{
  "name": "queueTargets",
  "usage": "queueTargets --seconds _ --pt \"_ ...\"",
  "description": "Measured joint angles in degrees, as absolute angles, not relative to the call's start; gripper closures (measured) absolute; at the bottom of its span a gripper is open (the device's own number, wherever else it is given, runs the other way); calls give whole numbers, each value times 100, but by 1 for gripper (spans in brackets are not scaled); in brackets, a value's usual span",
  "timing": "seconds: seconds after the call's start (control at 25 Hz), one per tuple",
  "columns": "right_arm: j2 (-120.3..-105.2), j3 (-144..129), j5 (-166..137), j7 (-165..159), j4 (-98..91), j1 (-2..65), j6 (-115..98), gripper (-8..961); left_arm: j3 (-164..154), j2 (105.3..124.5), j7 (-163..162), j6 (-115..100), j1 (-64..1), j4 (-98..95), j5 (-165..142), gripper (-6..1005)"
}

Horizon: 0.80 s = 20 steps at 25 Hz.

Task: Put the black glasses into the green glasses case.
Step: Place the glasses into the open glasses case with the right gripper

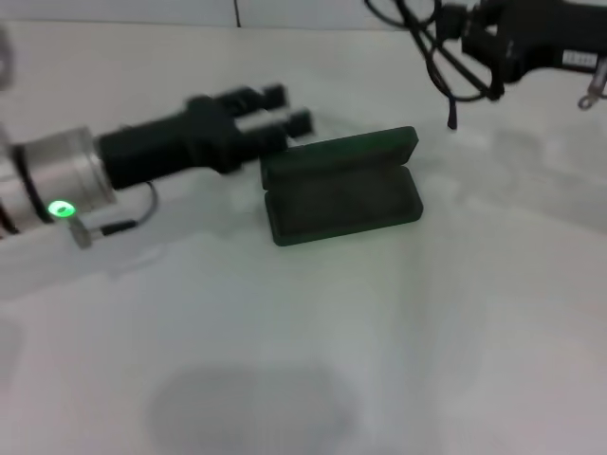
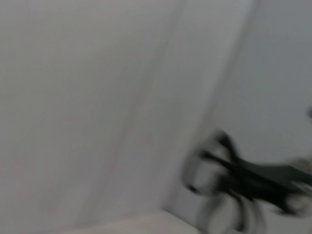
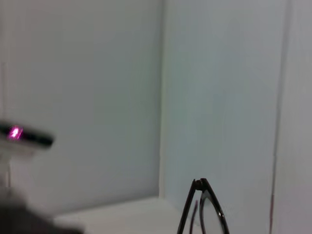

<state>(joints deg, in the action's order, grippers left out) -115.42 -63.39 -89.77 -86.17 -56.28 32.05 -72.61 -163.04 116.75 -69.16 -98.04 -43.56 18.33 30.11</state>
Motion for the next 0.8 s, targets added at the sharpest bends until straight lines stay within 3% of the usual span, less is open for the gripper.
queueTargets --seconds 0.32,0.8 --pt "-11529 -6029 -8856 -8462 -4743 3714 -7389 911 -16304 11951 -6796 -9904 -5046 1421 2159 305" --pt "-11487 -6154 -8886 -8221 -4652 3647 -8120 910 -16295 11846 -6722 -10065 -5128 1363 2656 305"
